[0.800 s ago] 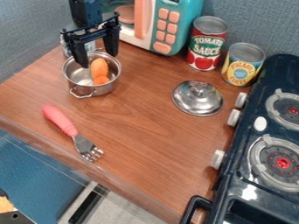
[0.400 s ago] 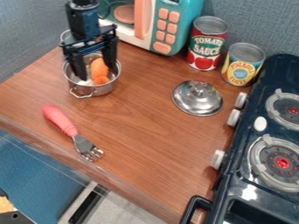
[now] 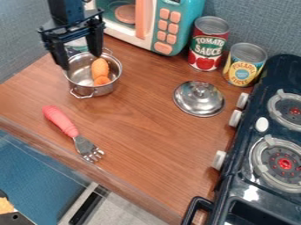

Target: Move the red spoon to the right side

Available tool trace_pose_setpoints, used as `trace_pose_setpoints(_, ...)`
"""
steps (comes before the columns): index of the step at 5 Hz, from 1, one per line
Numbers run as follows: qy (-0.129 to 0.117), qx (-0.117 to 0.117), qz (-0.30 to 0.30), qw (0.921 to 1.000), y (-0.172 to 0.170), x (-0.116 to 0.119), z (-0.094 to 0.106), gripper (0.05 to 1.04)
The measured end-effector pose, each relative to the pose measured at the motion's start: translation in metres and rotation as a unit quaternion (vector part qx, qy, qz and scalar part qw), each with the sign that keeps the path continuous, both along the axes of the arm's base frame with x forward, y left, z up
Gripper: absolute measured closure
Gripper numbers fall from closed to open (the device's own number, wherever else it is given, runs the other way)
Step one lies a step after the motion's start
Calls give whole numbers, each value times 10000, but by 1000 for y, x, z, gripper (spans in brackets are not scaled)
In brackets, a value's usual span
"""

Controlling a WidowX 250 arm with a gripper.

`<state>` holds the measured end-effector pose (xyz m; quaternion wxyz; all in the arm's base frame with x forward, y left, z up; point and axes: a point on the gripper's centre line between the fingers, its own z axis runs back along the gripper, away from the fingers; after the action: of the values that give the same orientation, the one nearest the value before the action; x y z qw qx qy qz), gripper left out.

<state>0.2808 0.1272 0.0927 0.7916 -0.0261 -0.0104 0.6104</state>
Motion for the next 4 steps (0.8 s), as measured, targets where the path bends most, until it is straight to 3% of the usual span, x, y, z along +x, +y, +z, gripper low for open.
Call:
trace_pose_setpoints(1,281,311,-69,9991,-14,-37,-9,83)
trace_pose_setpoints(2,442,385,-121,9982,-27,-58,-33,83)
trace_pose_setpoints(4,333,732,-358,9961,-32,-57,-64,83)
